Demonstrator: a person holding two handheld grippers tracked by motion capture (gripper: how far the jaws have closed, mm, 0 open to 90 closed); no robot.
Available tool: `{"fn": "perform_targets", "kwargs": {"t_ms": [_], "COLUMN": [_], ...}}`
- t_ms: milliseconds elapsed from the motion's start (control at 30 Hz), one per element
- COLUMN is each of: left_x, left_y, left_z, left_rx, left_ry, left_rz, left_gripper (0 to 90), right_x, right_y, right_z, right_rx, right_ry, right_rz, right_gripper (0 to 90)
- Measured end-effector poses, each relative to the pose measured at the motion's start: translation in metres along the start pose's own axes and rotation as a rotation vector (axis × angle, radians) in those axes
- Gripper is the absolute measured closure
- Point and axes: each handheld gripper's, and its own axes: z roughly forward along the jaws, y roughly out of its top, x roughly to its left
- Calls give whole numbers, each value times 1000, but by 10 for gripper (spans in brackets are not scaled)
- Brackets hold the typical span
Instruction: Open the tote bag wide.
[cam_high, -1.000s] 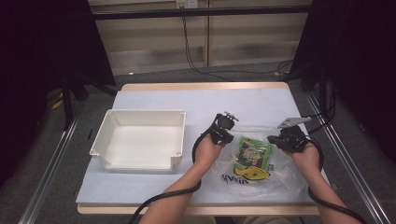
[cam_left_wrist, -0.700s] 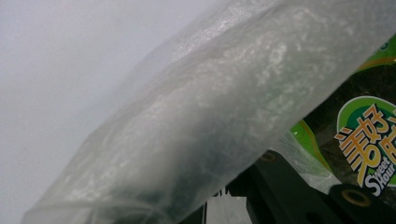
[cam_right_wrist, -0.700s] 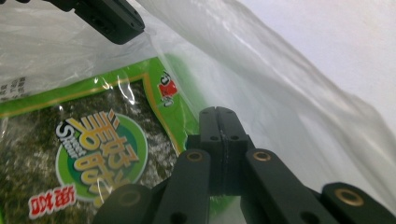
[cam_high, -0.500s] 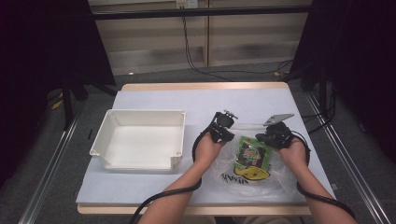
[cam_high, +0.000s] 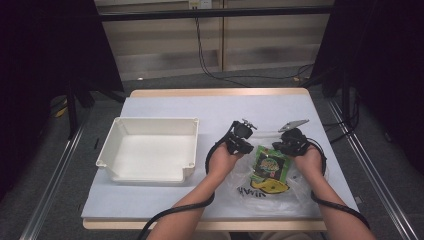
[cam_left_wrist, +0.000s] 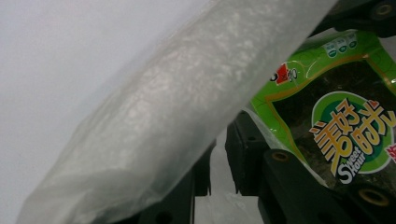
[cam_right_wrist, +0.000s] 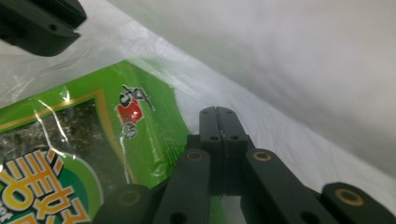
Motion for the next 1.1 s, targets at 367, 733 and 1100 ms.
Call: {"fn": "perform_targets", "kwargs": {"t_ms": [367, 733, 1100], "left_x": [6, 5, 2], "left_y": [-2, -4, -5], "left_z": [18, 10, 6], "left_rx": [27, 30, 30], "left_ry": [21, 33, 31], "left_rz": [-38, -19, -4], "left_gripper": [858, 861, 857], "right_x": [9, 24, 9], "right_y": [-6, -24, -41], "right_z": [-37, -59, -61], "right_rx": [-54, -55, 2], "right_ry": [23, 75, 64], "right_rz": [-2, 12, 101], "right_gripper": [836, 749, 600]}}
